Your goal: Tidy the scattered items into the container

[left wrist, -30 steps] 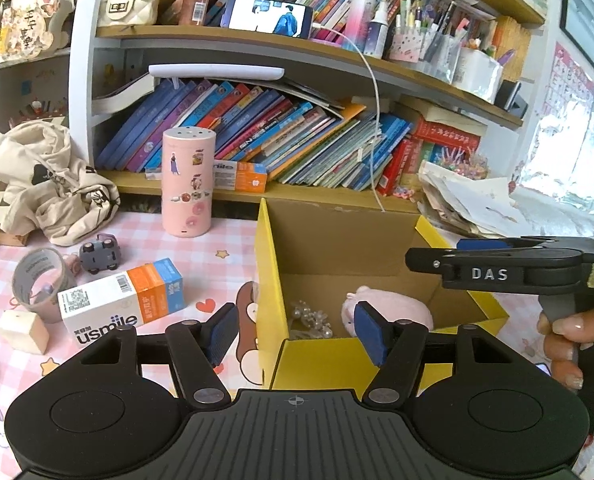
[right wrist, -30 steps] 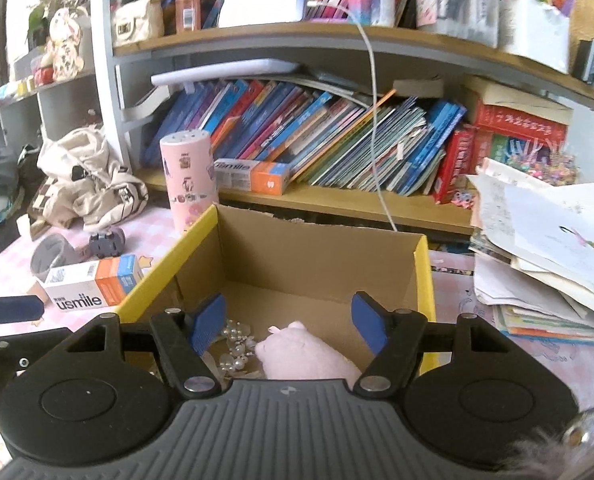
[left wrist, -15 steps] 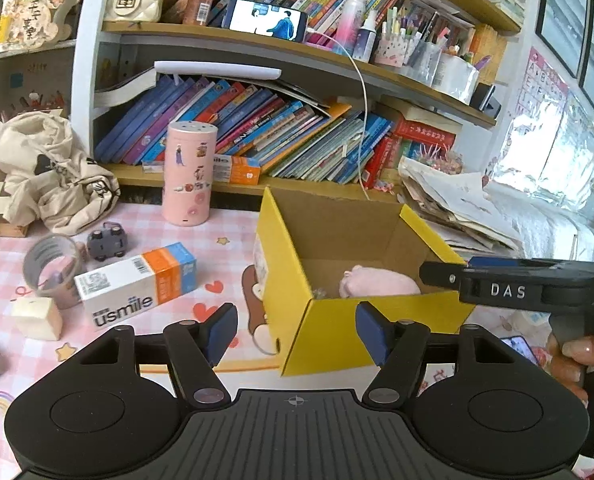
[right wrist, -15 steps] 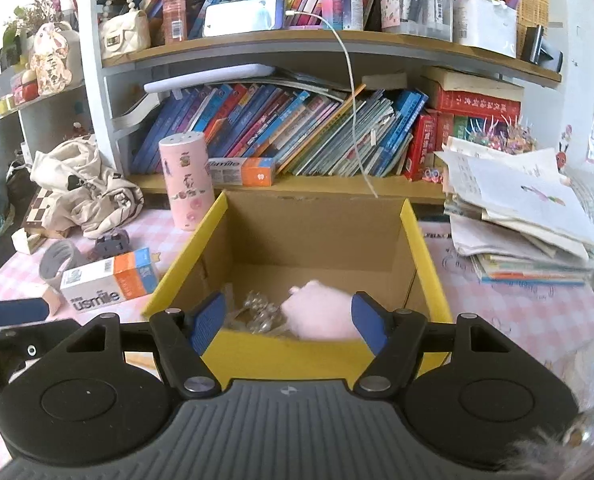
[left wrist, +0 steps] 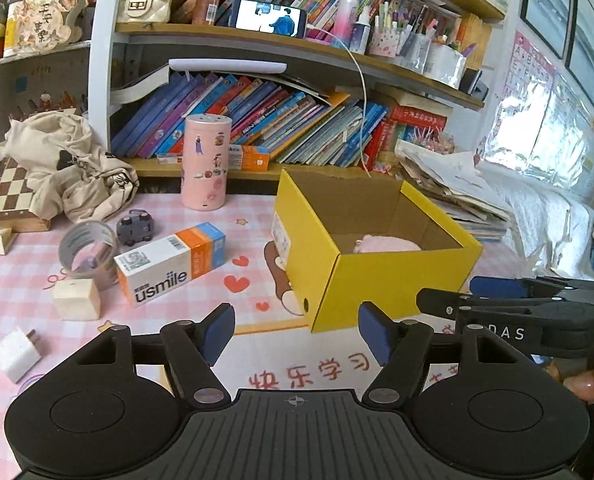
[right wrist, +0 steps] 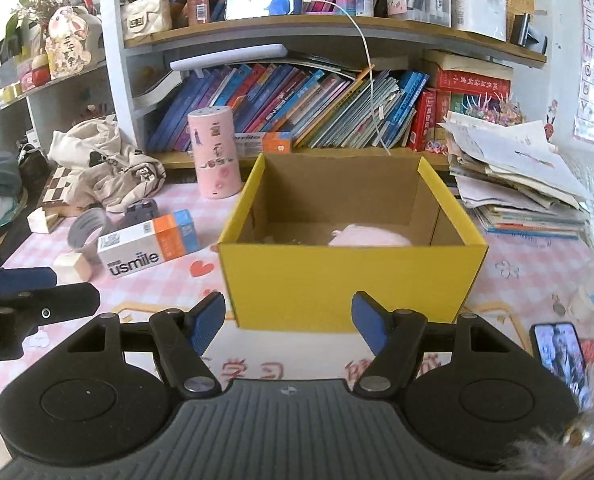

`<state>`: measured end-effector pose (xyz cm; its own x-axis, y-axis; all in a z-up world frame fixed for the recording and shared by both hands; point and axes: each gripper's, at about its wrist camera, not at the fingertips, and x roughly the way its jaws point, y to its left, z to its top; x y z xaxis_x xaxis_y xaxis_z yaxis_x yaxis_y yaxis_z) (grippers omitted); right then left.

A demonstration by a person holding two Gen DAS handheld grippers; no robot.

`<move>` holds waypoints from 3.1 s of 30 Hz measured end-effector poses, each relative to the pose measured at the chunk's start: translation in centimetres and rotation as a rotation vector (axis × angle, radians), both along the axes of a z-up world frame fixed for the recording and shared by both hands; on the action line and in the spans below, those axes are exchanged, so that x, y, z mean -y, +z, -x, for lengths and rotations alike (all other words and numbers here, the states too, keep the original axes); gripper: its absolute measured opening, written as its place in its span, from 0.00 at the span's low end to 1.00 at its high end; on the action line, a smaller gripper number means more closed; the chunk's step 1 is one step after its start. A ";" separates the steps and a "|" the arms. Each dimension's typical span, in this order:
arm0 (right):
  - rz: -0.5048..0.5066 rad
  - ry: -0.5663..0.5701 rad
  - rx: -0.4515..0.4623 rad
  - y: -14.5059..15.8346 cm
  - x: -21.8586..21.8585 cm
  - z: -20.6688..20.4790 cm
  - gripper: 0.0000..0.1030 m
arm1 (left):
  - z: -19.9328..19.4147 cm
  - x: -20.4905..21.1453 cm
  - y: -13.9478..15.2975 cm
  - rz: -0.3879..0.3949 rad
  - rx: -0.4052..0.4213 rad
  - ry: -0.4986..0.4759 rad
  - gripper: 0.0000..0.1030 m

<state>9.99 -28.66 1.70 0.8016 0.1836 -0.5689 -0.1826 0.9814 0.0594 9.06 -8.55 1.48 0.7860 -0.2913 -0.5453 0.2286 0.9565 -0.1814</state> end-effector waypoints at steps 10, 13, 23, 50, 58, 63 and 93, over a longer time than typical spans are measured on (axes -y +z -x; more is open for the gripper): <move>-0.006 -0.026 -0.009 -0.5 -3.3 3.9 0.71 | 2.9 -2.9 -0.2 -0.007 0.009 -0.018 0.69; -0.005 -0.029 -0.010 -0.5 -4.3 4.7 0.72 | 3.7 -3.9 -0.2 -0.009 0.015 -0.015 0.69; 0.026 0.031 -0.028 -0.9 -8.4 6.6 0.76 | 5.8 -6.8 -0.3 -0.016 0.001 0.008 0.69; 0.058 0.159 -0.039 -0.7 -14.6 7.2 0.97 | 7.9 -12.5 -0.8 -0.028 -0.020 0.133 0.86; 0.088 0.179 -0.058 -1.1 -16.4 6.6 1.00 | 8.0 -14.1 -1.1 -0.034 -0.044 0.180 0.89; 0.103 0.200 -0.068 -1.2 -17.6 6.3 1.00 | 8.2 -15.0 -1.2 -0.044 -0.056 0.207 0.92; 0.138 0.297 -0.095 -1.8 -20.9 4.6 1.00 | 8.0 -17.8 -2.2 -0.021 -0.115 0.306 0.94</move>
